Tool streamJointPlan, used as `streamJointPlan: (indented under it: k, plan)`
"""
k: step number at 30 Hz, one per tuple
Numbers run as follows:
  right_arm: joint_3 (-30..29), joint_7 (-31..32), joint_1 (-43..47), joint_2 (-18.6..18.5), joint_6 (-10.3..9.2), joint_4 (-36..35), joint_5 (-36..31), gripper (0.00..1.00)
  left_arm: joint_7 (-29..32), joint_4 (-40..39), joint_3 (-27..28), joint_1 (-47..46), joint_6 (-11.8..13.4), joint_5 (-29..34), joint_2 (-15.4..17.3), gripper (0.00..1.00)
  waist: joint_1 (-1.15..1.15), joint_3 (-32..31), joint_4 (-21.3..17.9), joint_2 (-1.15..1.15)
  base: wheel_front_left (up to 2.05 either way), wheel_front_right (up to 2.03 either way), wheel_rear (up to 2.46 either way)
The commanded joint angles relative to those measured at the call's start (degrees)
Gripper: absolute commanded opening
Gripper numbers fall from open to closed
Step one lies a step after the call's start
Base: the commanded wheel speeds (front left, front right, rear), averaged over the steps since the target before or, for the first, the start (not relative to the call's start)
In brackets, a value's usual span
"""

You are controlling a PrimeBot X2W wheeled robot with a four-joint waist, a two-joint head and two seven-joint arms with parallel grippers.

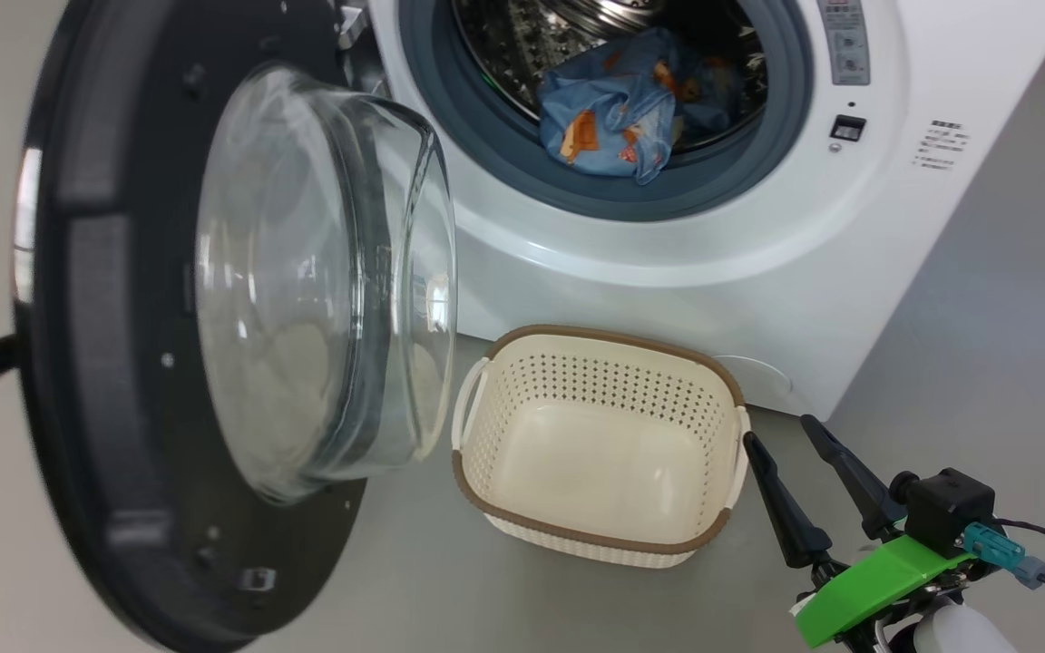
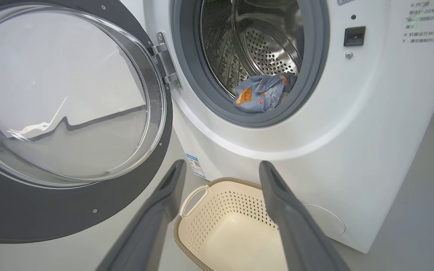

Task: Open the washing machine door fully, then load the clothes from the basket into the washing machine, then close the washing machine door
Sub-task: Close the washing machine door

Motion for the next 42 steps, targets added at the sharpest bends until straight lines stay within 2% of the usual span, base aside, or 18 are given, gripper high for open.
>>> streamJointPlan:
  k: [1, 9, 16, 22, 33, 37, 42]
  plan:
    - [0.76, -0.28, 0.21, 0.18, 0.09, -1.57, -0.07, 1.00, 1.08, -2.89, 2.27, -1.73, -0.25, -0.60, 1.66, 0.00, 0.00, -0.15, -1.16, 0.00, 0.00, 0.00, 0.00]
    - [0.11, -0.28, 0.46, 1.11, 0.09, -1.85, -0.19, 1.00, 3.16, -7.71, -1.46, -3.93, -0.25, 1.86, -4.29, 0.00, 0.00, -0.62, -5.93, 0.00, 0.00, 0.00, 0.00]
    - [-0.40, -0.28, 0.54, 2.15, 0.09, -2.22, -0.37, 1.00, 1.97, -7.16, -3.77, -7.59, -0.25, 4.75, -8.61, 0.00, 0.00, -0.35, -10.67, 0.00, 0.00, 0.00, 0.00]
    - [-1.01, -0.28, 0.06, 3.17, 0.09, -2.58, -0.55, 1.00, -0.14, -5.20, -5.25, -11.75, -0.25, 7.81, -10.93, 0.00, 0.00, 0.95, -16.12, 0.00, 0.00, 0.00, 0.00]
    - [-2.45, -0.28, -0.97, 4.98, 0.09, -3.14, -0.64, 1.00, -6.95, -1.88, -7.90, -17.24, -0.25, 12.51, -12.54, 0.00, 0.00, 3.46, -24.21, 0.00, 0.00, 0.00, 0.00]
    - [-2.91, -0.28, -1.08, 5.43, 0.09, -3.21, -0.76, 1.00, -11.03, -0.10, -9.22, -18.57, -0.25, 13.44, -12.59, 0.00, 0.00, 3.25, -25.41, 0.00, 0.00, 0.00, 0.00]
    - [-3.51, -0.28, -0.79, 5.49, 0.09, -3.14, -0.80, 1.00, -13.67, 0.17, -10.04, -17.69, -0.25, 12.74, -11.60, 0.00, 0.00, 2.48, -25.05, 0.00, 0.00, 0.00, 0.00]
